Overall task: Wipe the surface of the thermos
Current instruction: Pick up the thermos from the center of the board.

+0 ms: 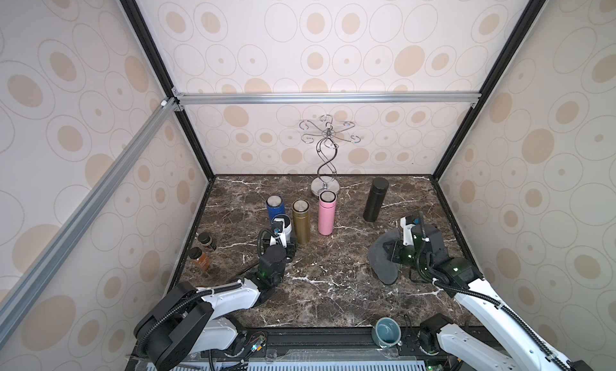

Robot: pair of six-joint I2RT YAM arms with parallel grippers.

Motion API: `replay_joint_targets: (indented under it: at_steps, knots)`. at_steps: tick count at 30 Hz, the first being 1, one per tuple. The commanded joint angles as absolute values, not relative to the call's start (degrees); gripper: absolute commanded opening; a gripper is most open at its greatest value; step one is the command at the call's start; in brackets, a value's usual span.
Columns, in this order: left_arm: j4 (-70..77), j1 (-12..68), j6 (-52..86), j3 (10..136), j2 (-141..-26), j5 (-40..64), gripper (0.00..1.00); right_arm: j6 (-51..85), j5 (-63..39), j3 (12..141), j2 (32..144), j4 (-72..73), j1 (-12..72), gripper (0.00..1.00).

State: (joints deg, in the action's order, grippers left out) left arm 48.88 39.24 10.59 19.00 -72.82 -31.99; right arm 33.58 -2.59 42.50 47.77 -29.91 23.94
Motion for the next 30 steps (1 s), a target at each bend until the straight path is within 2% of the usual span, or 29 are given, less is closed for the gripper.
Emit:
replay_joint_targets:
  at_steps: [1,6,9,10,11,12,25,30]
  knots:
    - [50.2,38.8,9.2,19.7,-72.8,-32.2,0.61,34.2,-2.2,42.1,47.1,-28.7,23.9,0.0]
    - [49.9,38.7,9.0,18.6,-71.1,-31.9,0.46,34.5,-3.4,42.0,47.1,-28.2,24.0,0.0]
    - [49.0,38.8,8.9,18.3,-69.8,-31.7,0.25,34.6,-4.5,41.9,47.5,-27.5,23.9,0.0]
    - [48.7,38.8,9.0,18.2,-69.4,-31.7,0.16,34.6,-4.9,41.9,47.6,-27.2,24.0,0.0]
    - [48.1,38.7,9.1,18.2,-68.8,-31.7,0.02,34.6,-5.5,41.9,47.9,-27.0,23.9,0.0]
    - [47.6,38.7,9.2,18.2,-68.2,-31.6,0.0,34.7,-5.9,42.0,48.1,-26.8,24.0,0.0]
    - [37.1,38.8,13.0,15.6,-52.9,-23.8,0.0,35.2,-13.5,42.2,51.8,-23.3,24.5,0.0]
    - [31.8,38.8,16.7,16.5,-47.0,-18.1,0.0,36.6,-19.8,41.3,53.6,-18.8,24.7,0.0]
